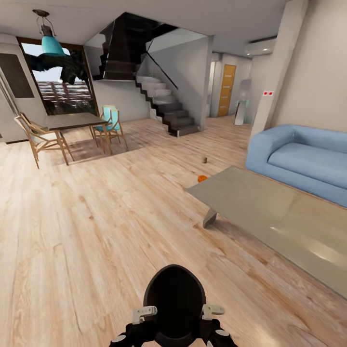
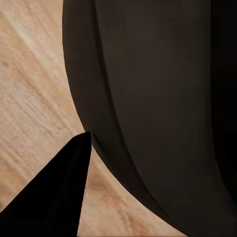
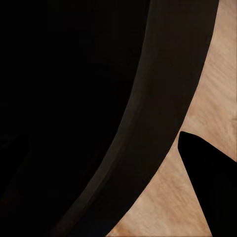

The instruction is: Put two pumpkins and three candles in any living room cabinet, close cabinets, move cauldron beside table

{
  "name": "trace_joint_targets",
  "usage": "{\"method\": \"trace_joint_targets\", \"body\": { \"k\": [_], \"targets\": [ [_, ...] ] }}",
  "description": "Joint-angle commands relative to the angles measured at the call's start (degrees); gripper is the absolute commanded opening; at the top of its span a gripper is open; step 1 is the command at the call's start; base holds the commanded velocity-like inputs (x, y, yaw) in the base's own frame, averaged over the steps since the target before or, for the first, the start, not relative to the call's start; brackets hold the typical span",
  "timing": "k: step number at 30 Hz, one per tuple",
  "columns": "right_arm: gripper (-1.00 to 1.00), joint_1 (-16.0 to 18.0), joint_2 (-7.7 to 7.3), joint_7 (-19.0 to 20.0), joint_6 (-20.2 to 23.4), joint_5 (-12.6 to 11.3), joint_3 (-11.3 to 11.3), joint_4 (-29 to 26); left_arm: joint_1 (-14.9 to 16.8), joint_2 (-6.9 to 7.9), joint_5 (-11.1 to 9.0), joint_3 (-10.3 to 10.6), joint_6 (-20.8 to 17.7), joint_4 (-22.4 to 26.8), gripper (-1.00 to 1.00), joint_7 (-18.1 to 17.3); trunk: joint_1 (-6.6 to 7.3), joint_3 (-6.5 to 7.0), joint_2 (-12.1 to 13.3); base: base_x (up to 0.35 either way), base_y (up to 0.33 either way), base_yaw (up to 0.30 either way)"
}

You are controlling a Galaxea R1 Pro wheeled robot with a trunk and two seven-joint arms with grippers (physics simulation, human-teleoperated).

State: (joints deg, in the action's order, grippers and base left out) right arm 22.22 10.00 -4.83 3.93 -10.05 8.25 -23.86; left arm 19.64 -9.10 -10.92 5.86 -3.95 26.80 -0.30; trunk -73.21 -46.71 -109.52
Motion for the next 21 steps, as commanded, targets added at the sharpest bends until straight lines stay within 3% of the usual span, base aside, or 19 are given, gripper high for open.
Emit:
{"method": "trace_joint_targets", "body": {
  "k": [1,7,21],
  "targets": [
    [-1.00,0.1,-0.07,1.6,0.3,-1.2,-0.3,-0.1,0.0,0.14,-0.9,0.9,-0.3,0.3,-1.00,-1.8,-0.02,-0.05,0.0,0.264,0.218,0.000],
    [-1.00,0.1,-0.07,1.7,0.4,-1.3,-0.4,-0.1,0.0,0.14,-0.9,0.9,-0.3,0.3,-1.00,-1.8,-0.02,0.03,0.0,0.203,0.166,-0.055],
    [-1.00,0.1,-0.07,1.7,0.4,-1.3,-0.4,0.0,0.0,0.14,-0.9,0.9,-0.3,0.3,-1.00,-1.7,-0.02,0.72,0.0,0.010,0.008,-0.234]
  ]
}}
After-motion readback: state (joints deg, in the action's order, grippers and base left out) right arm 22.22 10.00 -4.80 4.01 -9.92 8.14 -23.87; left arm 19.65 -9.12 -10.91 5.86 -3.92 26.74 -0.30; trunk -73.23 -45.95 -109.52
